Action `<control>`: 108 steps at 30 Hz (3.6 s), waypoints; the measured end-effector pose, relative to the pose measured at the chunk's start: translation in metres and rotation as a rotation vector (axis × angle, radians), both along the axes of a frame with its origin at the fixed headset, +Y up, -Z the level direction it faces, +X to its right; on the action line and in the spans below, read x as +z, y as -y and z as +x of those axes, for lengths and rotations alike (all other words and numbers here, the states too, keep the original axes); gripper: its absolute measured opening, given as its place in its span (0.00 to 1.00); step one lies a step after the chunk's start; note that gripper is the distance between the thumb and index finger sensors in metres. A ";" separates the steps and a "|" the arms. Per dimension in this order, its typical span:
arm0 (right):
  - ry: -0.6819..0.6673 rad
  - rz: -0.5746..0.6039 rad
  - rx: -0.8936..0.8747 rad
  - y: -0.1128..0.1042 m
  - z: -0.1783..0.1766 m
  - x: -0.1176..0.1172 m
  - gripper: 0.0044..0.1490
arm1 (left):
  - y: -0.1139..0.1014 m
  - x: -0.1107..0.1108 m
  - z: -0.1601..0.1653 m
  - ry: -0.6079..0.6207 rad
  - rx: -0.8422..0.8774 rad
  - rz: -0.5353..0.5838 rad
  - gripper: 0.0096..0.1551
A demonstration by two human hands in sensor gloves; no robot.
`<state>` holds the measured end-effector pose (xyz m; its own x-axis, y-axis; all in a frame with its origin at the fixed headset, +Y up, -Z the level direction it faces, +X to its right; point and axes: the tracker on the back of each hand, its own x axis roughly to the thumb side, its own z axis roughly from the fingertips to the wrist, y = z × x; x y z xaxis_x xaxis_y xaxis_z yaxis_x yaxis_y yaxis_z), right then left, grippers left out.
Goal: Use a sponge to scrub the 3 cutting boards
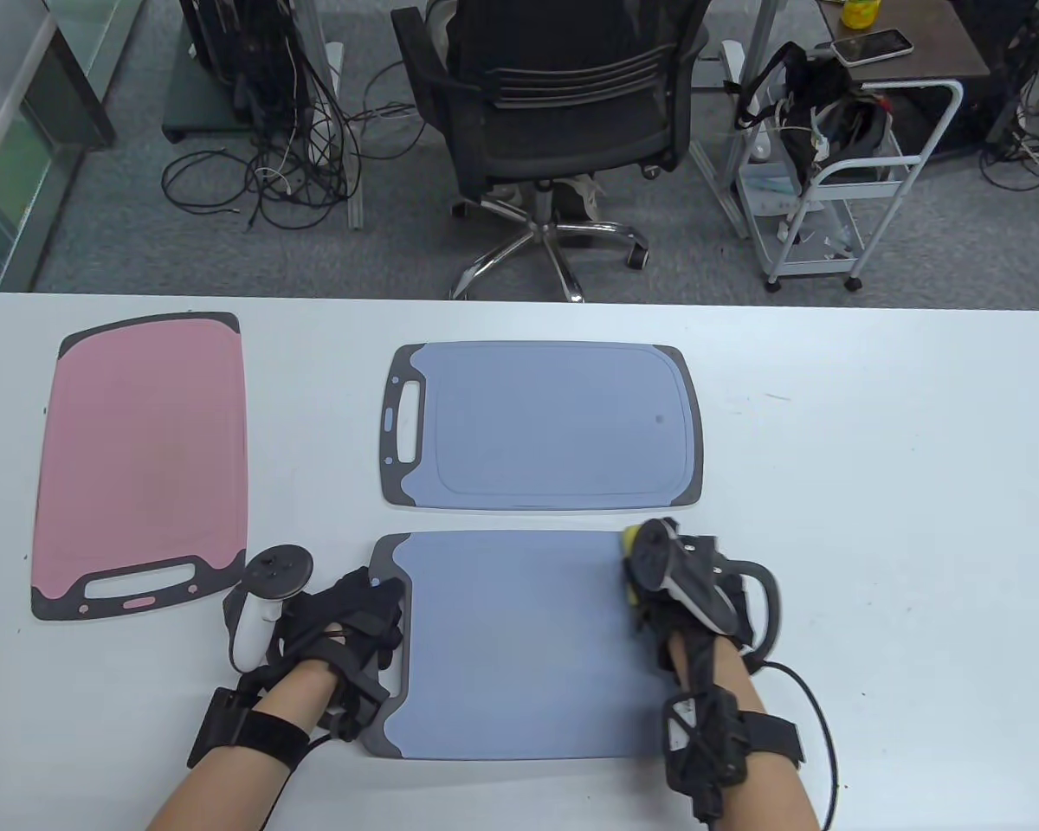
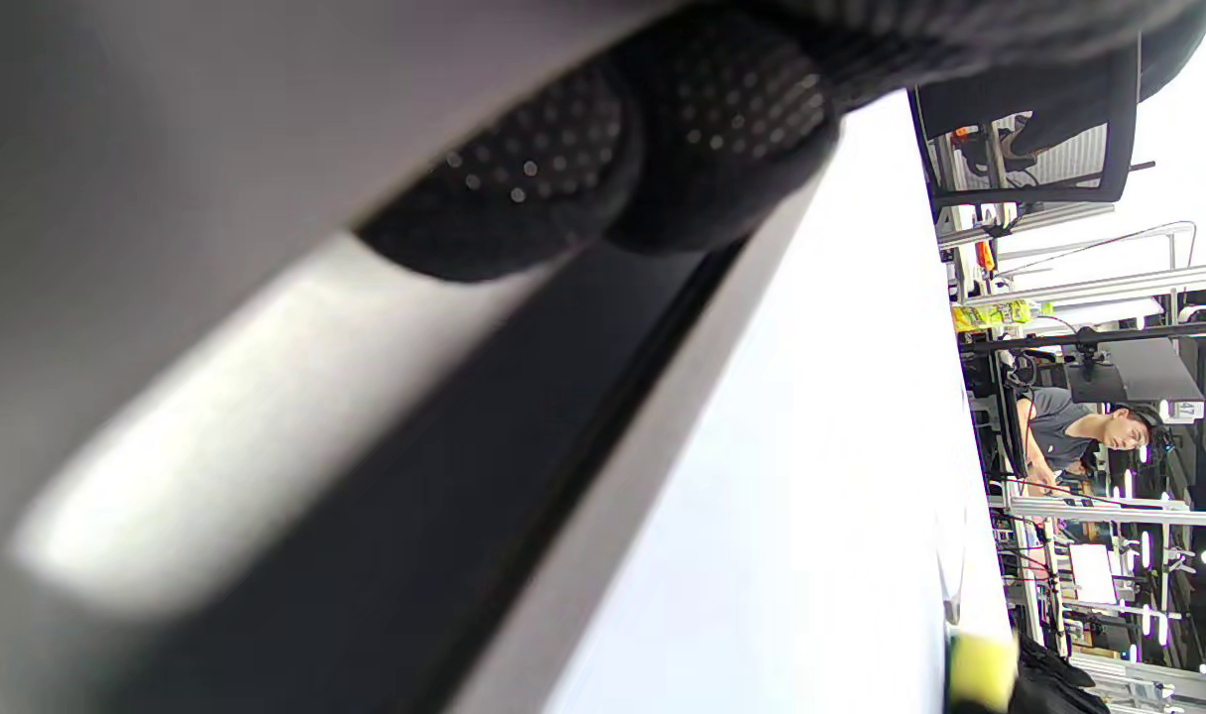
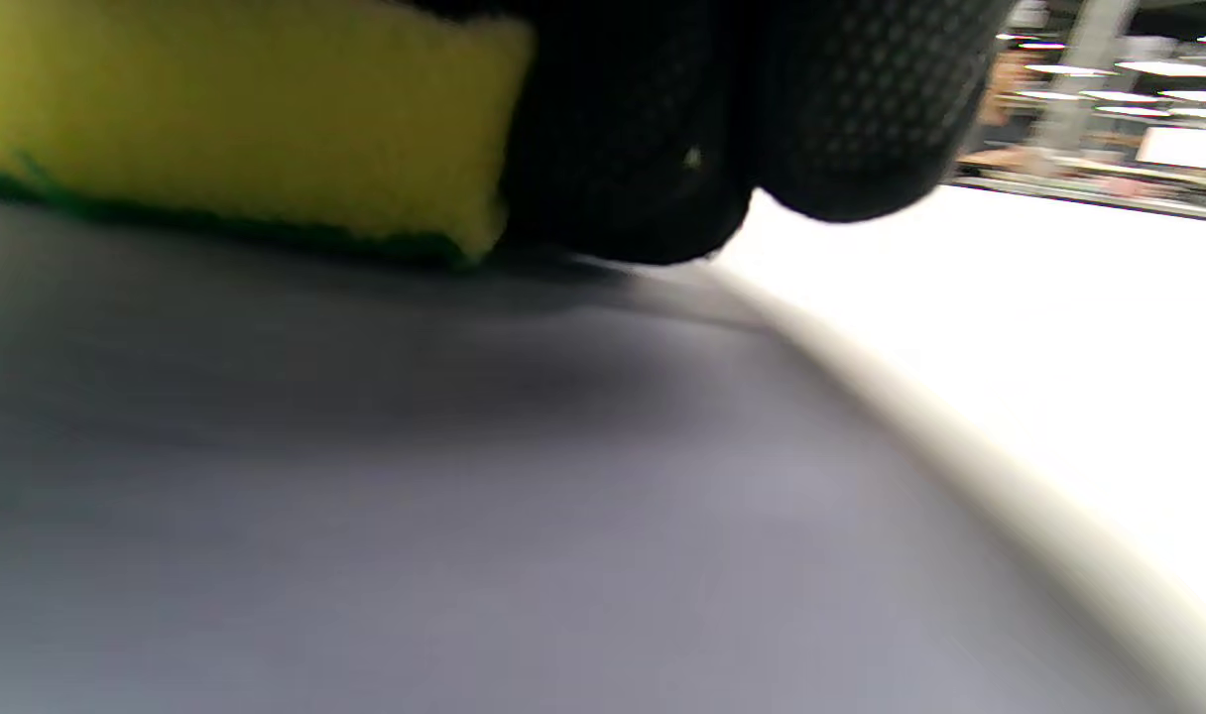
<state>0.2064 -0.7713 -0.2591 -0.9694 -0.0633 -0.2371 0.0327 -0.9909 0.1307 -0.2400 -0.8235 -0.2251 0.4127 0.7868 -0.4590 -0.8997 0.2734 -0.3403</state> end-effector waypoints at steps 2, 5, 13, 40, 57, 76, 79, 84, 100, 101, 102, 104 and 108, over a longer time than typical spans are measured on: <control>0.091 -0.021 -0.019 0.002 0.024 0.005 0.46 | 0.000 0.000 0.001 0.000 -0.006 0.002 0.29; -0.003 -0.018 -0.079 0.000 -0.001 0.004 0.46 | 0.000 0.000 0.000 -0.002 -0.005 0.000 0.29; -0.742 0.053 -0.036 -0.012 -0.223 0.045 0.46 | 0.000 0.000 0.000 -0.007 -0.006 -0.003 0.29; -0.729 0.020 0.010 -0.013 -0.224 0.058 0.46 | 0.001 0.002 -0.001 -0.032 -0.016 -0.023 0.28; -0.015 -0.023 -0.016 0.000 0.021 0.058 0.45 | 0.002 -0.001 -0.001 -0.031 0.015 -0.031 0.29; -0.619 0.027 0.013 -0.012 -0.173 0.066 0.46 | 0.003 -0.002 -0.002 -0.038 0.034 -0.044 0.29; -0.356 0.014 -0.017 -0.006 -0.077 0.062 0.45 | 0.003 -0.002 -0.002 -0.038 0.029 -0.040 0.29; -0.049 -0.015 -0.004 0.000 0.020 0.065 0.45 | 0.003 -0.003 -0.002 -0.036 0.027 -0.037 0.29; -0.794 0.056 -0.014 -0.013 -0.234 0.082 0.46 | 0.003 -0.002 -0.002 -0.038 0.029 -0.039 0.29; -0.739 0.046 0.004 -0.011 -0.211 0.077 0.46 | 0.003 -0.002 -0.002 -0.038 0.029 -0.038 0.29; -0.696 0.043 0.008 -0.011 -0.192 0.075 0.46 | 0.003 -0.002 -0.002 -0.037 0.029 -0.039 0.29; -0.531 0.034 -0.010 -0.007 -0.127 0.072 0.46 | 0.003 -0.002 -0.002 -0.038 0.027 -0.037 0.29; -0.223 0.016 -0.014 0.000 -0.025 0.077 0.45 | 0.004 -0.003 -0.002 -0.036 0.027 -0.037 0.29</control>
<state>0.1816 -0.7716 -0.1821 -0.9987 -0.0478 -0.0177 0.0457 -0.9933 0.1060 -0.2417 -0.8270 -0.2276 0.3739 0.7798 -0.5020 -0.9185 0.2366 -0.3167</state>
